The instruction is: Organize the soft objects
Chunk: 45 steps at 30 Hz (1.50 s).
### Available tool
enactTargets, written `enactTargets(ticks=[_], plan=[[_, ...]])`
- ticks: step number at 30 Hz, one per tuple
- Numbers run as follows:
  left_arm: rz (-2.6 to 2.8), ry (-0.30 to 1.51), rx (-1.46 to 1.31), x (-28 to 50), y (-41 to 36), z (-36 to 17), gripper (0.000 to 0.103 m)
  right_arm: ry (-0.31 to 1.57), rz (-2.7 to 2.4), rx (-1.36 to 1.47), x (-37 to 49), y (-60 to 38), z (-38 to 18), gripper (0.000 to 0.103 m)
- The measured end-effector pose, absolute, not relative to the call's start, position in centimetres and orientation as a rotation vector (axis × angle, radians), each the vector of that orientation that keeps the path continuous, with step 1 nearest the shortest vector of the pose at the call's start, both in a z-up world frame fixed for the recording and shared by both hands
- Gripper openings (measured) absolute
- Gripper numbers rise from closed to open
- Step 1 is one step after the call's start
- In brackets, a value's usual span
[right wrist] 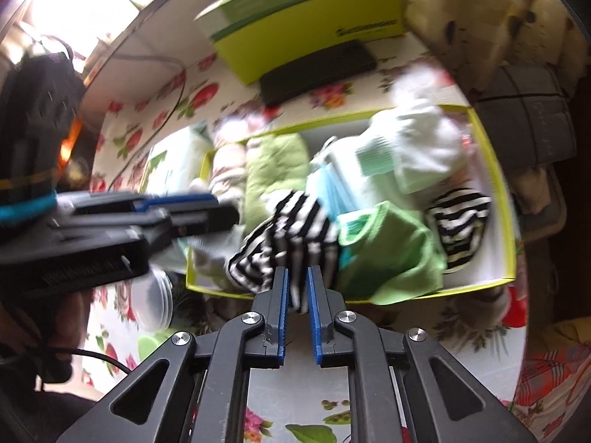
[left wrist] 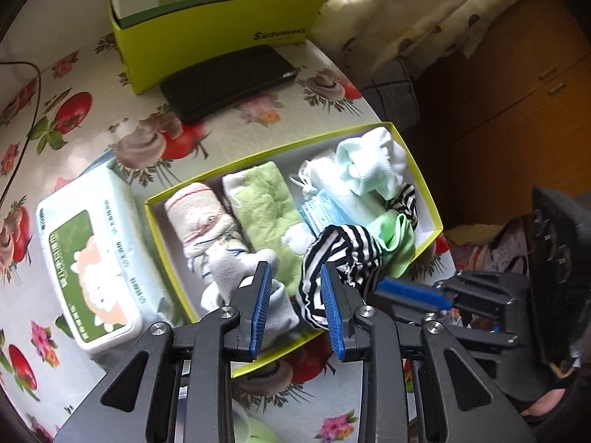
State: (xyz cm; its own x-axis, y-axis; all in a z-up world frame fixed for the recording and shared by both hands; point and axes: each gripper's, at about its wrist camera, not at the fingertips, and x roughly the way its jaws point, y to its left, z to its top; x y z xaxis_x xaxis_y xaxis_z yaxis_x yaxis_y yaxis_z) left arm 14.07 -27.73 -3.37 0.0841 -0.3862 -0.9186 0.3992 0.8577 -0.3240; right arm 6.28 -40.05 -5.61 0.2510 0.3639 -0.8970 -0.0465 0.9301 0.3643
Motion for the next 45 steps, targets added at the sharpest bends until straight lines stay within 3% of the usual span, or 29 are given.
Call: enactTargets(ticks=[12,20,31,39,45], plan=[[-0.566,1.377,0.0,13.9,-26.8,-3.3,0.029,1.334,0.218,0.283,8.5,-40.2,-8.1,0.01],[-0.562,1.37,-0.035,13.1,-25.8,-2.4,0.029,1.286,0.252,0.327,6.8,-40.8,-5.7,0.01],[-0.548,1.448,-0.023,12.6,-25.7,-4.5,0.029,1.368,0.249,0.282,8.8,-38.5,-9.1,0.01],[-0.555,1.44,-0.036,12.2,-25.7,-4.4,0.029,1.246,0.184,0.325,6.9,-42.0,-5.0,0.013],[-0.553,1.419,-0.041,12.3,-25.2,-3.5,0.029,1.279,0.153,0.33,7.2,-43.4,-6.3,0.014]])
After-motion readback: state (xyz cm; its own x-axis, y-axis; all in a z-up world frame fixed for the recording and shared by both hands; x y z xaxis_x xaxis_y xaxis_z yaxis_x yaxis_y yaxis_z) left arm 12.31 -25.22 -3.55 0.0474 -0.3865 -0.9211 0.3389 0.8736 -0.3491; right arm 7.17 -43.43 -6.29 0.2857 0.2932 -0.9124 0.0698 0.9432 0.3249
